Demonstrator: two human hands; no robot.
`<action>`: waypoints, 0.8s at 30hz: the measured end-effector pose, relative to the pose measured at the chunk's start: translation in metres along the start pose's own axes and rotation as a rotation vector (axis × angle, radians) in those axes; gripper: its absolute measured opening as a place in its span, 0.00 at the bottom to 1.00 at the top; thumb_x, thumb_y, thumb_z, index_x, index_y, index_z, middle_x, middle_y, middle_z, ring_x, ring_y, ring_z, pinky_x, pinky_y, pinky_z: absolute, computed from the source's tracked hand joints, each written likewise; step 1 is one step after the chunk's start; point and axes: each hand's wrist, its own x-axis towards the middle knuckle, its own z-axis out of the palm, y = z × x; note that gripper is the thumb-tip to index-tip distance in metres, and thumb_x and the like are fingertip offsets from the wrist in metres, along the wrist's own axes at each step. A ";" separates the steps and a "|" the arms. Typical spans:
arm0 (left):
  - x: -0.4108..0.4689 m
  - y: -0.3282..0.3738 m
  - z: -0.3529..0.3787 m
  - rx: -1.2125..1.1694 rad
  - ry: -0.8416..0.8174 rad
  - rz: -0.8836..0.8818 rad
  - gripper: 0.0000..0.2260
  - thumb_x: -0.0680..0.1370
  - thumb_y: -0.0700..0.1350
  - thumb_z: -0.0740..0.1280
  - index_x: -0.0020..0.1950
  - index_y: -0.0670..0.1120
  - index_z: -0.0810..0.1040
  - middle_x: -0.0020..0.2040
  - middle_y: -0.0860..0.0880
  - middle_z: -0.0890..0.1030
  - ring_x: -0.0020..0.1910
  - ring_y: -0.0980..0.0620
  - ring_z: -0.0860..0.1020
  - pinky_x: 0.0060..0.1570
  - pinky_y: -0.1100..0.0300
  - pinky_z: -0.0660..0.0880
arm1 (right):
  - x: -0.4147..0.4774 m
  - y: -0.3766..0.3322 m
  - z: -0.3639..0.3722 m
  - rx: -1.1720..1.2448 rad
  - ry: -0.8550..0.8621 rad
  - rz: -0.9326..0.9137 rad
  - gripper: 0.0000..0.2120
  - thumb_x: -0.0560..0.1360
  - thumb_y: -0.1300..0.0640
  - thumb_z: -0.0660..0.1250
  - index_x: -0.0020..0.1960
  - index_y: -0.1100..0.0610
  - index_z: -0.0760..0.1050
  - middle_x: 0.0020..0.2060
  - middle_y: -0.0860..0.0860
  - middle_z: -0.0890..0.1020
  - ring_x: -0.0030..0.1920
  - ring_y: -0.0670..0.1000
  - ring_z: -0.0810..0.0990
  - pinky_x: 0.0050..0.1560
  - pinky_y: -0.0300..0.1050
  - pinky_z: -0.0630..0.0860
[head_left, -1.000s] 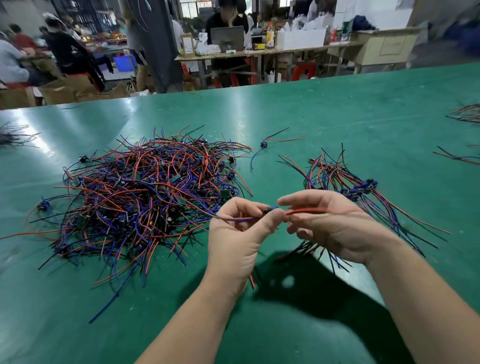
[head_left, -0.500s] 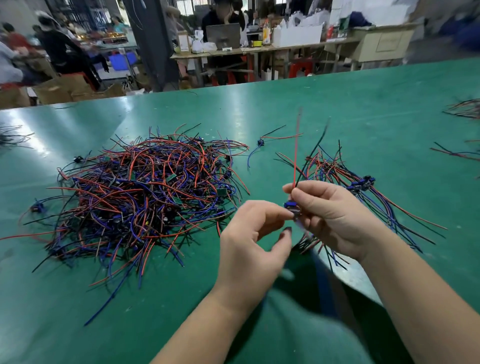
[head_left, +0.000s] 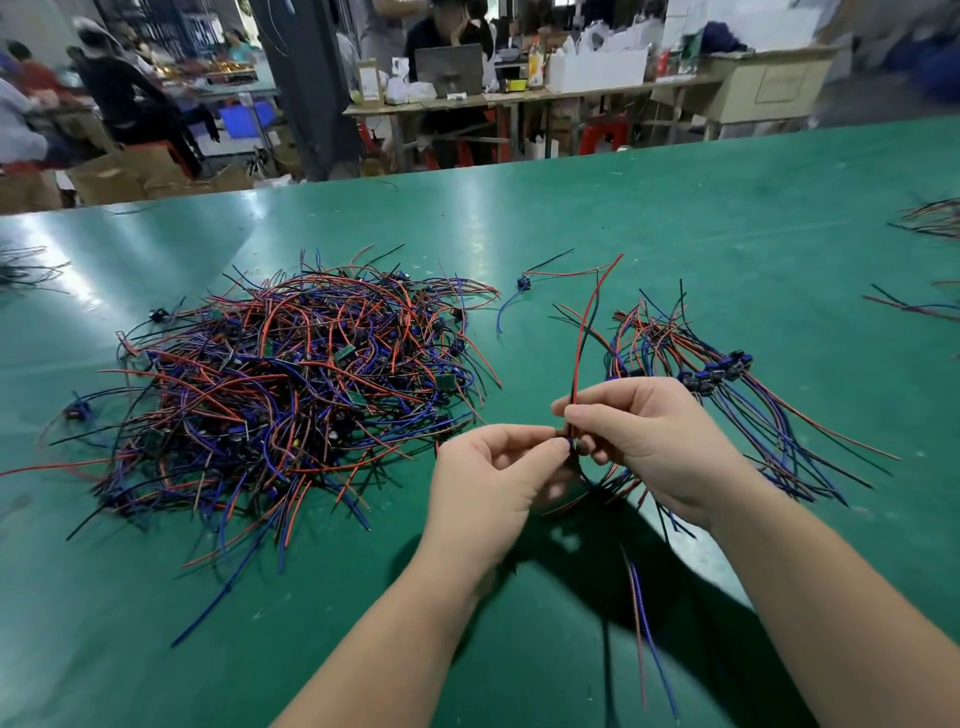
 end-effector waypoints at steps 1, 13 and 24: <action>-0.001 0.000 0.001 -0.022 0.001 -0.014 0.02 0.72 0.35 0.72 0.42 0.40 0.81 0.35 0.44 0.84 0.32 0.53 0.82 0.31 0.65 0.77 | 0.000 0.000 0.000 0.009 0.000 -0.002 0.11 0.74 0.70 0.66 0.37 0.59 0.82 0.27 0.53 0.79 0.26 0.46 0.72 0.27 0.34 0.68; -0.002 -0.001 0.005 -0.008 0.014 0.011 0.04 0.71 0.39 0.73 0.43 0.40 0.82 0.39 0.42 0.85 0.36 0.48 0.84 0.33 0.61 0.79 | -0.001 0.000 -0.005 -0.053 -0.029 -0.086 0.06 0.71 0.65 0.71 0.35 0.61 0.81 0.27 0.55 0.79 0.27 0.46 0.74 0.29 0.36 0.72; -0.015 0.005 0.001 0.263 -0.458 -0.299 0.03 0.71 0.39 0.74 0.39 0.44 0.81 0.37 0.44 0.84 0.34 0.52 0.82 0.37 0.61 0.80 | 0.003 -0.026 -0.047 0.208 0.369 -0.029 0.06 0.74 0.61 0.68 0.39 0.59 0.79 0.25 0.49 0.80 0.25 0.44 0.78 0.21 0.32 0.69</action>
